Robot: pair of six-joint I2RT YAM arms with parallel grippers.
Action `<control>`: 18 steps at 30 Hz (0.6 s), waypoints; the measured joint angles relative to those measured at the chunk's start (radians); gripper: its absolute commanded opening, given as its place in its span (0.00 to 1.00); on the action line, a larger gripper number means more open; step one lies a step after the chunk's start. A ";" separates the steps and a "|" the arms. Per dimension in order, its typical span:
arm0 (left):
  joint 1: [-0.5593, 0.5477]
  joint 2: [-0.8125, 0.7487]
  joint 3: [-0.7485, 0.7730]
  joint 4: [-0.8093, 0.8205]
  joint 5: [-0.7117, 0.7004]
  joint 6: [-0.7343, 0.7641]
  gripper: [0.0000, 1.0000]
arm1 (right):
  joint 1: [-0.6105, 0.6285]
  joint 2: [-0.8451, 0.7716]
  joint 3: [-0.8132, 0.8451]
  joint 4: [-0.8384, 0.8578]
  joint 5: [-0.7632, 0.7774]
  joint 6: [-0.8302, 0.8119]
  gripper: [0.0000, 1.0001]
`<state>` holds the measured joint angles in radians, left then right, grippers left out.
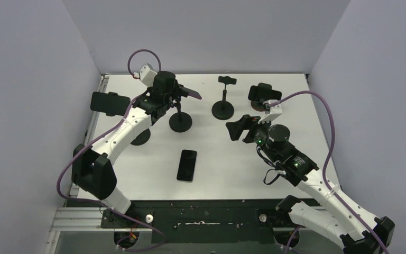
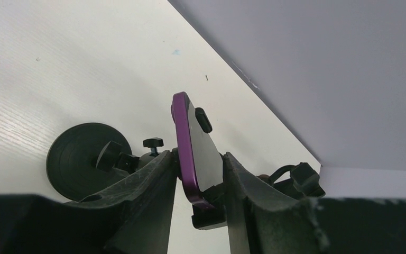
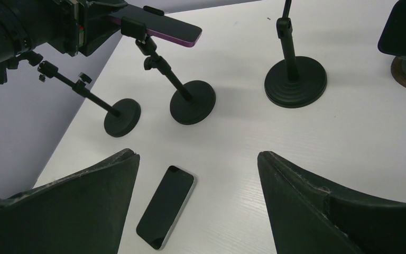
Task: Remove the phone from the phone stand
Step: Pick up the phone stand with the phone at the center of the board.
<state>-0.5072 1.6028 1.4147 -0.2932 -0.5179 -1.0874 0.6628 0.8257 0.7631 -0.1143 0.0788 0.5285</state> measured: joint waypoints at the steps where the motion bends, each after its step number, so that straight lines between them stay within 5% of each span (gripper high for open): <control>1: 0.000 0.000 0.000 0.000 -0.004 0.000 0.33 | 0.000 -0.002 0.000 -0.001 0.000 0.000 0.85; 8: 0.000 0.001 0.000 0.004 -0.011 0.000 0.25 | 0.000 -0.017 0.000 -0.008 0.001 0.000 0.85; 15: 0.000 0.005 -0.002 0.015 -0.005 0.000 0.00 | 0.000 -0.019 0.000 -0.023 0.003 0.000 0.85; 18: -0.004 0.004 -0.002 0.021 -0.002 0.007 0.00 | 0.000 -0.024 0.000 -0.029 0.004 0.000 0.85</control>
<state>-0.5110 1.6070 1.4124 -0.2726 -0.5194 -1.0805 0.6628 0.8021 0.7631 -0.1436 0.0826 0.5289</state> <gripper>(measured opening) 0.084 0.851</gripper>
